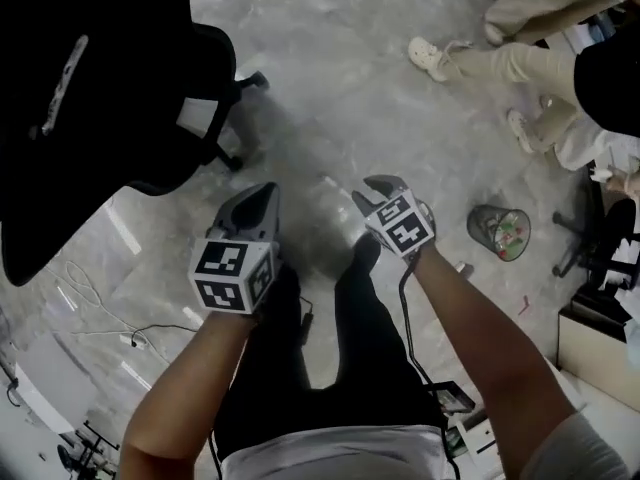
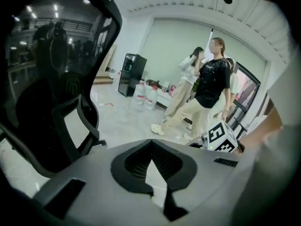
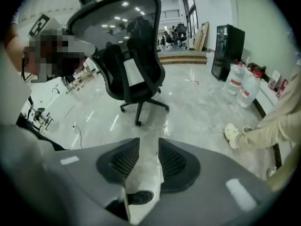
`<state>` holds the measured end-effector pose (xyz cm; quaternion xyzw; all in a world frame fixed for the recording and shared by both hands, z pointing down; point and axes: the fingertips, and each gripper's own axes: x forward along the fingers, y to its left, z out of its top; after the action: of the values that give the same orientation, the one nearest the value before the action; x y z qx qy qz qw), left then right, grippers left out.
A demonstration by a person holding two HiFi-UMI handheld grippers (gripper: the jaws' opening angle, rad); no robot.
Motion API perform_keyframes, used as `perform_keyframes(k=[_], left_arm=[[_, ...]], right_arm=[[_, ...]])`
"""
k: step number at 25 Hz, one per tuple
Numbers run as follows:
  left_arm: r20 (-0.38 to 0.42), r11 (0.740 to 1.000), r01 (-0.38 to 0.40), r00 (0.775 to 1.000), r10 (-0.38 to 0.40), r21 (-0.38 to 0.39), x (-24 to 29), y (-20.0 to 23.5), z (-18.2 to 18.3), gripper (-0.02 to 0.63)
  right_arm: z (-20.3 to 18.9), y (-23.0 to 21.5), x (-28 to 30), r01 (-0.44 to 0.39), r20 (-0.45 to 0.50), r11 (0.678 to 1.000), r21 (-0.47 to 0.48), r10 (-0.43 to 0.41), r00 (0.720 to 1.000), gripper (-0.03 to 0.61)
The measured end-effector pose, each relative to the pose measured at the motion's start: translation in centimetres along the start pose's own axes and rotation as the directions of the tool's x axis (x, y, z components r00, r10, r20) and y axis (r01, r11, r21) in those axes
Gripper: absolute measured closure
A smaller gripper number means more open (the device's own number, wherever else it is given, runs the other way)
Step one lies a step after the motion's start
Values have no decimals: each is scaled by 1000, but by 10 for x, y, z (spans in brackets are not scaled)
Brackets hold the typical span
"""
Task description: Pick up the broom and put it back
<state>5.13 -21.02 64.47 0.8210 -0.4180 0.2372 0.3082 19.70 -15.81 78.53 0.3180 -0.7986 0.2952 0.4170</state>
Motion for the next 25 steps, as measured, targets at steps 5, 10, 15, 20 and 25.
perform_keyframes(k=[5, 10, 15, 20, 25], left_arm=[[-44, 999, 37, 998, -36, 23, 79, 34, -85, 609], [-89, 995, 65, 993, -72, -79, 161, 77, -192, 609], [-147, 980, 48, 986, -77, -192, 238, 110, -307, 609], [-161, 976, 68, 982, -102, -204, 294, 131, -379, 609], [-143, 971, 116, 979, -147, -210, 318, 139, -411, 609]], right_arm=[[-88, -23, 123, -26, -142, 999, -25, 22, 990, 469], [-170, -37, 249, -41, -224, 999, 0, 40, 974, 462], [-245, -54, 357, -61, -304, 998, -13, 54, 951, 457], [-290, -74, 441, -54, -343, 996, -69, 27, 939, 457], [-330, -89, 496, -31, -393, 994, -107, -14, 920, 457]])
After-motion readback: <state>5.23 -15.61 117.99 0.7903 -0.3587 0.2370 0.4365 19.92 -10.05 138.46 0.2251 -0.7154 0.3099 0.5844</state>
